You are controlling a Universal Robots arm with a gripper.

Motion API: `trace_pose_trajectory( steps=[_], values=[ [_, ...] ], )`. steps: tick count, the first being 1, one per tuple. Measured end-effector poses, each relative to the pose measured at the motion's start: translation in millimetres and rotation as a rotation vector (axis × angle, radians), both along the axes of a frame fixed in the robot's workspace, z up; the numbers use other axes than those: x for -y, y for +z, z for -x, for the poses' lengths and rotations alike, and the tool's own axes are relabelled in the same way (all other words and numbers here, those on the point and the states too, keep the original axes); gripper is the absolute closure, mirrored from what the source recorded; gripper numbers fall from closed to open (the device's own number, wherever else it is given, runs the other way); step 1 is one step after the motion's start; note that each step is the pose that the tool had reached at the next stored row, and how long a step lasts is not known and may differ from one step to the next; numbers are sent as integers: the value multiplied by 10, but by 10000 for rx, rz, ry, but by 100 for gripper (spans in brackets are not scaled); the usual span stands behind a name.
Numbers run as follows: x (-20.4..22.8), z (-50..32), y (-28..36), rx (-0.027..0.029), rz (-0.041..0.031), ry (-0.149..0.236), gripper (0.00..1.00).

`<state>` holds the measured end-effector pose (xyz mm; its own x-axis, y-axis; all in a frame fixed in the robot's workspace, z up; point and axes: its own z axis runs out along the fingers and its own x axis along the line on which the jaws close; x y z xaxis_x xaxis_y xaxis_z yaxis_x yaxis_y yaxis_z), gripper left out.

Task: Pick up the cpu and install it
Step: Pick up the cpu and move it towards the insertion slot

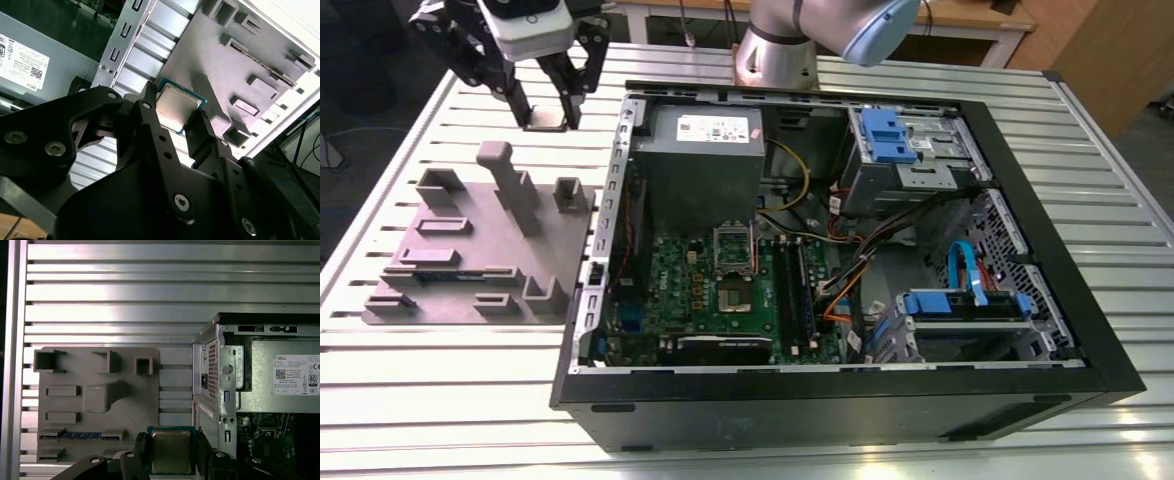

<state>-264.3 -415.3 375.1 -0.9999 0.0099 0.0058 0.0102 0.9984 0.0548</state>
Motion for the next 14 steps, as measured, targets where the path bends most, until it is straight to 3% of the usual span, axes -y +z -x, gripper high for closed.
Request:
trace_pose_trajectory(
  steps=[14],
  values=[
    [0, -80, 0, 0, 0, -1, 53]
  ],
)
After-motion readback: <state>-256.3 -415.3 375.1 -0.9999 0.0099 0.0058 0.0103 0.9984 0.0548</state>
